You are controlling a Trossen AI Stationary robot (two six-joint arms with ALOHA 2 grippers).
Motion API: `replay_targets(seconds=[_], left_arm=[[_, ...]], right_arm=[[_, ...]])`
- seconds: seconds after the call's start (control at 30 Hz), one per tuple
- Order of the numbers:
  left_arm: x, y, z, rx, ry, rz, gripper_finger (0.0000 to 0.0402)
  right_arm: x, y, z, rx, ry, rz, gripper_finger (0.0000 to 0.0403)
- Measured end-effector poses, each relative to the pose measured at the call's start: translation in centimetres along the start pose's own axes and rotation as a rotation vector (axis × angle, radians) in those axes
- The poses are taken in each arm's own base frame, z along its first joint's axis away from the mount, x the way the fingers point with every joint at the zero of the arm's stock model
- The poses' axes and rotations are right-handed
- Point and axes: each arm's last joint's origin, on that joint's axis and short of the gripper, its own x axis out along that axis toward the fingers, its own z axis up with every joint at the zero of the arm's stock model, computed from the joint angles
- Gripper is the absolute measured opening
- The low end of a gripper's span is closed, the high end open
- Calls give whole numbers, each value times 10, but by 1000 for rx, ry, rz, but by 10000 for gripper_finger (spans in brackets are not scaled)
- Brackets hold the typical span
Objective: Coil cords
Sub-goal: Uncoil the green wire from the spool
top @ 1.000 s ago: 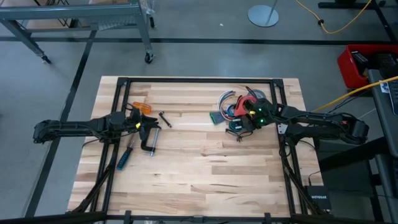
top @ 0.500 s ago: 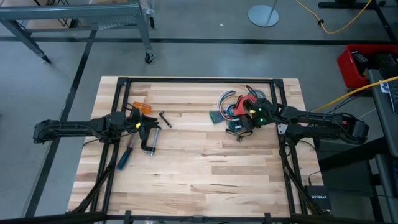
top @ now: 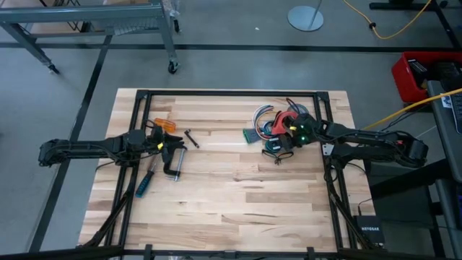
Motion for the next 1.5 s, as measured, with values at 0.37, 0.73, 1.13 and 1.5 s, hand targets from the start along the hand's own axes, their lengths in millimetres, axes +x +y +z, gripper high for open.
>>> replay_targets(seconds=[0.37,0.73,1.13,1.5], left_arm=[[0,0,0,0,0,0,120],[0,0,0,-4,0,0,120],[0,0,0,-4,-1,-1,120],[0,0,0,-4,0,0,120]], right_arm=[[17,-1,5,25,49,13,152],[35,4,13,-3,71,147,75],[35,16,20,-126,67,371,5],[24,39,36,-216,-70,623,2]])
